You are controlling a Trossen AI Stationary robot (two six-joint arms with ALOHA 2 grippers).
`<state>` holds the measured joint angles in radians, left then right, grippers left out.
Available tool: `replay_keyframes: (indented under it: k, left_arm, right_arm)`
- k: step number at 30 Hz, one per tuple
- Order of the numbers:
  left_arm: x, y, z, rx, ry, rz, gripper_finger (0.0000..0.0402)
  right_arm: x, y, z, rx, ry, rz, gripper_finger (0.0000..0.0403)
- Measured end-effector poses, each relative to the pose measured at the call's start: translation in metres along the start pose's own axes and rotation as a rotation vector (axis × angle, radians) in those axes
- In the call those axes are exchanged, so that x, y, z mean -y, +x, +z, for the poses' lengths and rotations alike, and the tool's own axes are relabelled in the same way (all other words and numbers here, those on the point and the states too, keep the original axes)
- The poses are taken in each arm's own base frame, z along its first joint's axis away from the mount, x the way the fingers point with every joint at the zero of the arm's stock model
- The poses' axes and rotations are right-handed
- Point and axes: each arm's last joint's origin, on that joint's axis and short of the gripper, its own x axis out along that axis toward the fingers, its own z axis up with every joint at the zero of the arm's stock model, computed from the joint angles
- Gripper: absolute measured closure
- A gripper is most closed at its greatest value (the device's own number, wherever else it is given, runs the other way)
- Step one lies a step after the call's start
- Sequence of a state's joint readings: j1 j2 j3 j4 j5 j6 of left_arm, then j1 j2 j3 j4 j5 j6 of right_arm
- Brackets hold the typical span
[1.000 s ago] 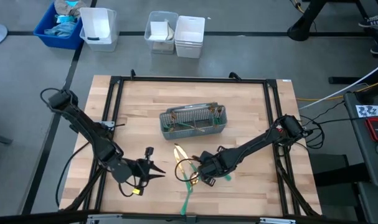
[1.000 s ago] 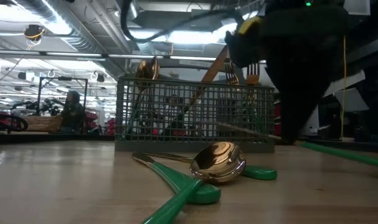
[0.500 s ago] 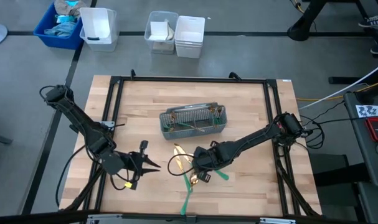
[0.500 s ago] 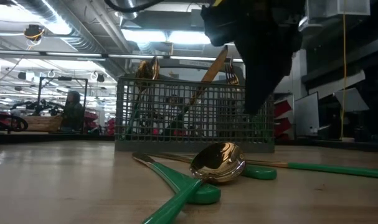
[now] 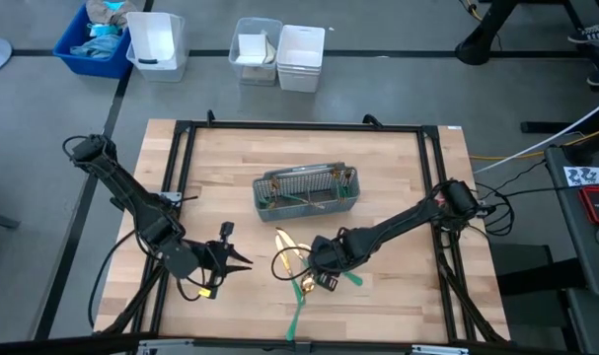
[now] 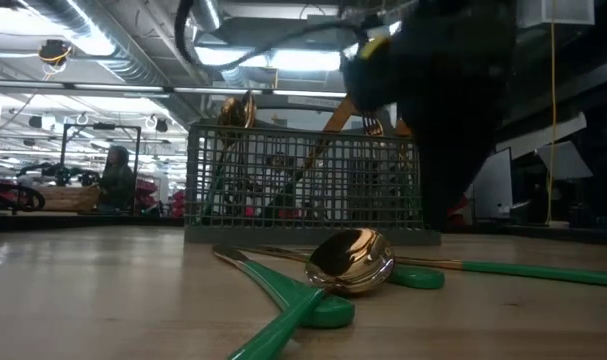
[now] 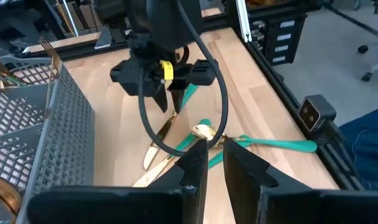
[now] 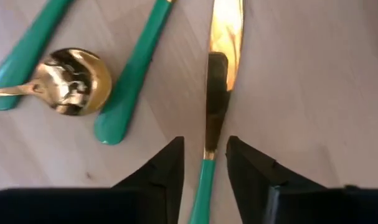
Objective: Sort silverware
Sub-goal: Put the green knife in the gray silverware basket
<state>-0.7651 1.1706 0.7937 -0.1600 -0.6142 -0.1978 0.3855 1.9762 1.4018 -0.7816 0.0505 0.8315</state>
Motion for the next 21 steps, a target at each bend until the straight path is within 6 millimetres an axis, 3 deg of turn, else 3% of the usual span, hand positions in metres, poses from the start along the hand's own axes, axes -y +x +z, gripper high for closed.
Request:
replay_keyframes:
  k: [17,21]
  left_arm:
    - [0.000,0.000,-0.002,-0.015,0.007,0.003,0.0357]
    - [0.000,0.000,-0.002,-0.014,0.006,0.003,0.0357]
  right_arm:
    - [0.004,0.032,-0.006,-0.045,-0.007,-0.062,0.0274]
    - [0.005,0.035,-0.006,-0.049,-0.007,-0.066,0.0296]
